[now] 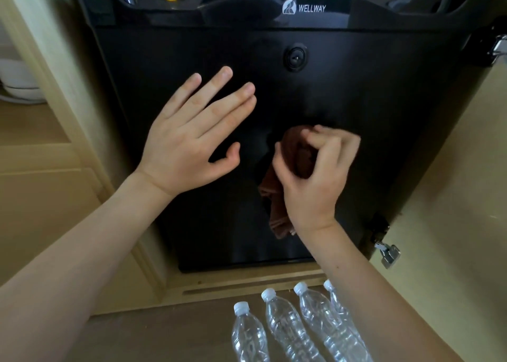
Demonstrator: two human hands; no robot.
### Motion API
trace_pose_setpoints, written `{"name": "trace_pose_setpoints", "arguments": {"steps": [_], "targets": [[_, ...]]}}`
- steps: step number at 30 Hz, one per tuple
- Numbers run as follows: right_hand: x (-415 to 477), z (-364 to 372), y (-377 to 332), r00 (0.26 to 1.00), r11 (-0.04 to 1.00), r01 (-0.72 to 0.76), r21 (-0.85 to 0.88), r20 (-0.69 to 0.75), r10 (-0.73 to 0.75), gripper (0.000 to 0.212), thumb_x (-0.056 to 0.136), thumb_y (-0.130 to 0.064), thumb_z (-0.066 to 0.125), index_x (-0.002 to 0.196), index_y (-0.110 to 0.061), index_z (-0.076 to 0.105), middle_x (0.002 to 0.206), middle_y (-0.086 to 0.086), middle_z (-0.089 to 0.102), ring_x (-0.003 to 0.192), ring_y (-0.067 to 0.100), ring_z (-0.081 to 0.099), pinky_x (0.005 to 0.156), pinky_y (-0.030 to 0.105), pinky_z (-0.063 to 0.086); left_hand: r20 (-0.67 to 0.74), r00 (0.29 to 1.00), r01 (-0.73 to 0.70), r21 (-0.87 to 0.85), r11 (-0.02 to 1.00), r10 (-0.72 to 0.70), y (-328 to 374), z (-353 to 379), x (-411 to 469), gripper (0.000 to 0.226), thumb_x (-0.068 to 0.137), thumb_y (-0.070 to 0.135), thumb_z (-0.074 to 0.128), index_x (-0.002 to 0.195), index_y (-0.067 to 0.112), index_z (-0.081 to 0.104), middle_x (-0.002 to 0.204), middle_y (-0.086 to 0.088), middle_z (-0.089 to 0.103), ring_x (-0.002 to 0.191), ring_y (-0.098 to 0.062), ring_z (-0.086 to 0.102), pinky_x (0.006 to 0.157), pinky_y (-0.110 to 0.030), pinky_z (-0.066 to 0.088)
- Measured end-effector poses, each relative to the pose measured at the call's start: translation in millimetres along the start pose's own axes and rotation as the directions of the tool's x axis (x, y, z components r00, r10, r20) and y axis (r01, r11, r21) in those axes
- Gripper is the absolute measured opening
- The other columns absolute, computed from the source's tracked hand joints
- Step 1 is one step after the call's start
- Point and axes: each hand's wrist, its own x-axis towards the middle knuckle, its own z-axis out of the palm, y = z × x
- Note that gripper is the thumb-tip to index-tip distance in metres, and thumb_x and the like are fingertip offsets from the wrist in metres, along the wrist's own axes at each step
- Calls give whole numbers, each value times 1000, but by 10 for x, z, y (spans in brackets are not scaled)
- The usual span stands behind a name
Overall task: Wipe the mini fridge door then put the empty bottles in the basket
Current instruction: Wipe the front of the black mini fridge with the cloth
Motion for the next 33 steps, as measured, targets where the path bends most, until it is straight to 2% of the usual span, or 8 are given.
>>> {"name": "trace_pose_setpoints", "arguments": {"steps": [4, 9, 13, 17, 20, 23, 28, 33], "targets": [[-585, -126, 299, 936, 975, 212, -70, 303, -181, 56, 67, -9, 90, 107, -10, 50, 116, 10, 43, 101, 28, 54, 88, 24, 48, 5, 1000, 4, -7, 1000, -4, -4, -8, 1, 52, 91, 22, 60, 141, 9, 53, 148, -5, 47, 141, -31, 40, 119, -46, 26], [-253, -193, 254, 996, 997, 57, -56, 66, -53, 32, 82, -15, 78, 101, -7, 53, 109, 18, 48, 100, 23, 55, 96, 15, 42, 1, 1000, 11, -7, 1000, -11, 2, -15, 7, 51, 91, 22, 60, 140, 9, 54, 148, -4, 47, 141, -30, 40, 120, -44, 24], [63, 27, -50, 1000, 1000, -17, 7, -23, 17, 31, 81, -13, 79, 98, 3, 59, 106, 19, 49, 100, 23, 54, 93, 21, 45, 9, 1000, 3, -3, 1000, -3, 7, -19, 13, 51, 91, 22, 60, 140, 9, 54, 148, -4, 46, 141, -31, 40, 121, -44, 23], [-620, 105, 22, 931, 979, 203, 12, 307, -197, 43, 76, -14, 80, 106, -9, 50, 115, 11, 42, 102, 27, 51, 83, 34, 55, 7, 1000, 3, 6, 1000, -3, 5, -25, 8, 51, 90, 21, 60, 140, 8, 54, 147, -5, 48, 140, -31, 41, 120, -45, 25], [-977, -94, 319, 892, 983, 185, 4, 419, -170, 44, 74, -11, 80, 105, -12, 51, 115, 8, 41, 102, 26, 52, 81, 38, 59, 11, 1000, 7, -1, 1000, -7, -2, -24, 16, 50, 91, 21, 60, 140, 8, 54, 147, -5, 48, 140, -32, 40, 120, -44, 24], [-770, -186, 320, 968, 1000, 5, -6, 250, -3, 38, 77, -15, 82, 101, -10, 53, 111, 12, 44, 100, 20, 54, 97, 14, 43, 18, 1000, 11, -3, 1000, -11, 3, -16, 16, 51, 92, 21, 59, 140, 8, 54, 148, -5, 47, 141, -32, 40, 121, -44, 23], [-132, 51, -125, 978, 975, -195, 108, -50, 201, 32, 78, -8, 82, 95, 6, 59, 103, 20, 49, 100, 11, 50, 95, 10, 37, 18, 1000, 5, 11, 1000, -5, 6, -18, 11, 51, 92, 22, 59, 140, 8, 53, 148, -6, 48, 141, -31, 39, 121, -43, 22], [-756, 52, 91, 943, 996, 85, 17, 322, -86, 50, 70, -11, 88, 106, -13, 53, 114, 8, 42, 103, 24, 54, 90, 25, 50, 25, 1000, 5, 2, 1000, -5, 1, -22, 7, 51, 92, 22, 59, 141, 8, 53, 148, -5, 47, 141, -31, 39, 121, -44, 23]]}}
